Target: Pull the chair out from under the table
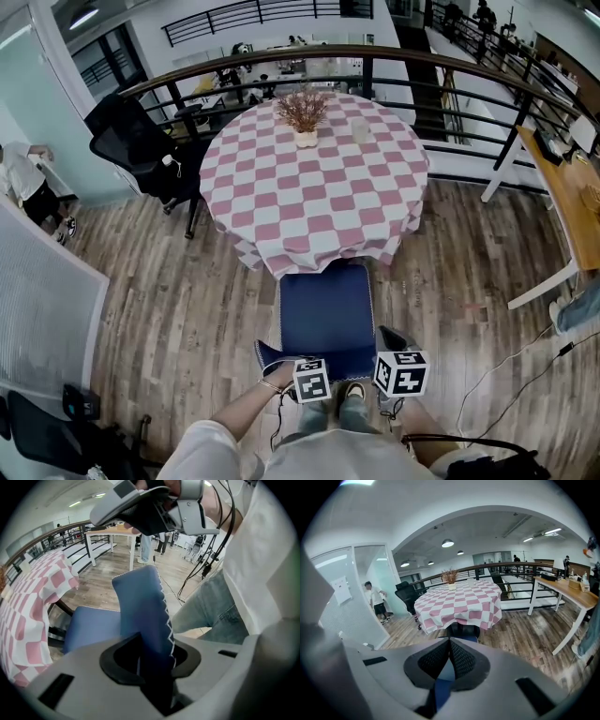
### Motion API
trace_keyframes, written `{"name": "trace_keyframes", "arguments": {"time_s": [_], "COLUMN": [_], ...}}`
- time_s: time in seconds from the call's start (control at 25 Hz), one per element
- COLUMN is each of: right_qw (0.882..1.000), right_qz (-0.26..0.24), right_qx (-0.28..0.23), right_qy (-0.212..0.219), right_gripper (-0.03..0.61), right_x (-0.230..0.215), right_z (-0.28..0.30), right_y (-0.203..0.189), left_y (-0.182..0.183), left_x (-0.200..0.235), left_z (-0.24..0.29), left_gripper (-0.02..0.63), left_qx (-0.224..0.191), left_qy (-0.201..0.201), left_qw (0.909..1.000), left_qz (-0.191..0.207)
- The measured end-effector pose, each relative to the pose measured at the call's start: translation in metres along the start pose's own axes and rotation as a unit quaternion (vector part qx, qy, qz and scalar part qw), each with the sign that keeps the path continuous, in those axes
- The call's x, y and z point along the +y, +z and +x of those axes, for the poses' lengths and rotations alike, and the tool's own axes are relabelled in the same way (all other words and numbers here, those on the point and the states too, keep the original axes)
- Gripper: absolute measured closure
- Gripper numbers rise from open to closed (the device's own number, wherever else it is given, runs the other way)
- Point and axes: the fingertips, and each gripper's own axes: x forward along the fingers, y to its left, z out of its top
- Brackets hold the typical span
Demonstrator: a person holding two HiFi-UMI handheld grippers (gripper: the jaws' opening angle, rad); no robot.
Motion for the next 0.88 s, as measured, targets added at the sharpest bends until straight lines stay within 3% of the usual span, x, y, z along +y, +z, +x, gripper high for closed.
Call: {"name": "trace_keyframes", "arguments": {"time_s": [0.88], "right_qw": [1.000], "right_qz": [-0.012], "right_qx": [0.008], "right_qy": [0.028], "right_gripper": [0.561], "right_x": [0.019], "right_z": [-0.004], "right_y": [-0.004], "left_y": [-0.015], "left_x": [-0.075], "left_z": [0.011], "left_gripper": [0.500], "left_qx": [0.014], "left_qy": [-0.029], "left_qw": [0.9995], "left_qz": [-0.004]}}
